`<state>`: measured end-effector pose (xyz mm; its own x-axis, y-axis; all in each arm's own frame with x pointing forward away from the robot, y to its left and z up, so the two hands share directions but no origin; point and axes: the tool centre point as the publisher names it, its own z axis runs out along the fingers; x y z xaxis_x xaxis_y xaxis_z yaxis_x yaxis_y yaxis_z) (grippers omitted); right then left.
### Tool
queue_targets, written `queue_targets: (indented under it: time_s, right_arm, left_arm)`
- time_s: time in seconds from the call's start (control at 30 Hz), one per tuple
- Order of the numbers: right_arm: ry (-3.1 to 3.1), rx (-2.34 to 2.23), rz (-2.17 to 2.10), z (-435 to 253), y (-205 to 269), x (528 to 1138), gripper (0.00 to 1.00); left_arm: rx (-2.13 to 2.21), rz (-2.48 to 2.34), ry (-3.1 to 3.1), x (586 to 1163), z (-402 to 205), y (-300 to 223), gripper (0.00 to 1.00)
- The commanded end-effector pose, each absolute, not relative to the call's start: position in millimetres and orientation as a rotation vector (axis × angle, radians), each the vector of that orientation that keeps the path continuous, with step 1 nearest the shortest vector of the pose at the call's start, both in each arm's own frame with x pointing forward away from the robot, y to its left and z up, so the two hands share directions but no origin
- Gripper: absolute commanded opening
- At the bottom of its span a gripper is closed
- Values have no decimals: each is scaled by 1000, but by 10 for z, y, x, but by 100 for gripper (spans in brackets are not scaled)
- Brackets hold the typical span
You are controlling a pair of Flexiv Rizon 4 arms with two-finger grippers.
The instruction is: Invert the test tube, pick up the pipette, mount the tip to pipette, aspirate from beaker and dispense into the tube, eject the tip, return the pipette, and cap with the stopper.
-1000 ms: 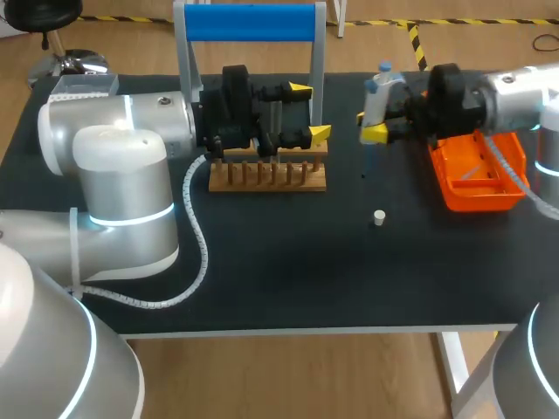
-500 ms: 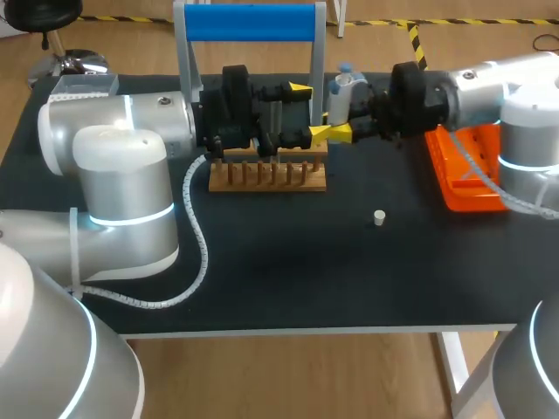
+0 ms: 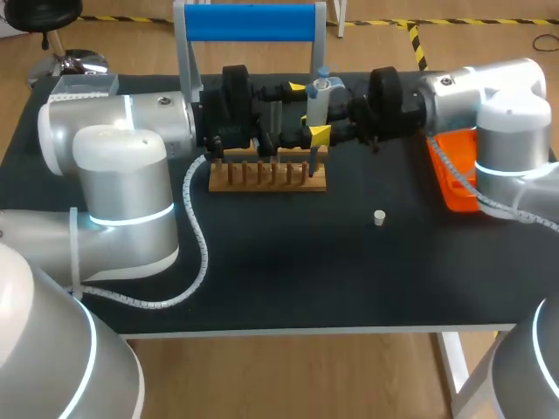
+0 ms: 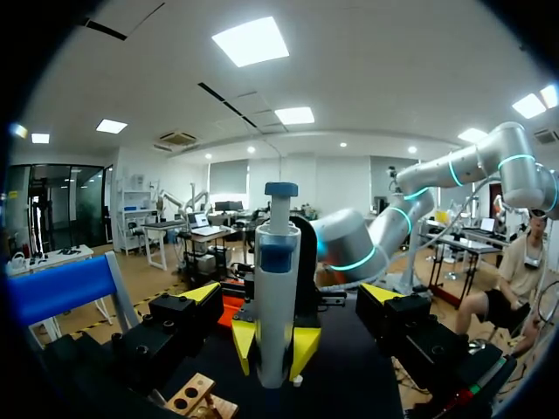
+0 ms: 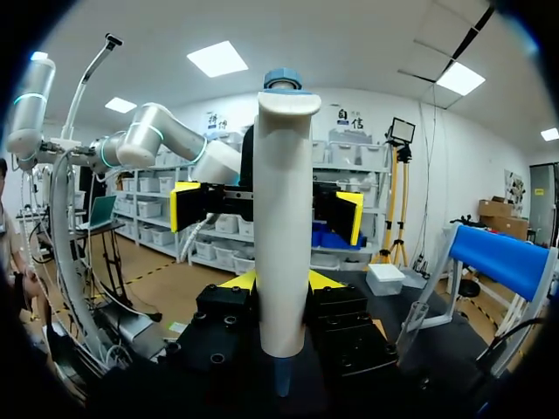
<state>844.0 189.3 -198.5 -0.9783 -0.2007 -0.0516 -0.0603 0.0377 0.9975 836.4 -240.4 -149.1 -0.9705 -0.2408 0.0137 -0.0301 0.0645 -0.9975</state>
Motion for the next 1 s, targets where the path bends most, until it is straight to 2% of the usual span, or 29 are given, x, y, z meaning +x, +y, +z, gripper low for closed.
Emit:
queue_targets:
  time_s: [0.03,0.27,0.33,0.4,0.47,1.0]
  right_arm:
    - [-2190,272,-2103,-1998,1951,8436,0]
    - [-2198,274,-2117,-1966,1976,8448,0]
    - [-2203,277,-2123,-1958,1976,8446,0]
    - [-2203,277,-2124,-1956,1975,8447,0]
    - [-2204,278,-2124,-1952,1975,8447,0]
    - [-2201,280,-2130,-1944,1964,8450,0]
  left_arm:
    - [-284,-2029,2165,8362,-1504,-2427,100]
    - [-284,-2029,2165,8362,-1504,-2427,100]
    - [-284,-2029,2165,8362,-1504,-2427,45]
    - [-284,-2029,2165,8362,-1504,-2427,26]
    - [-284,-2029,2165,8362,-1504,-2427,0]
    - [-284,-2029,2165,8362,-1504,-2427,0]
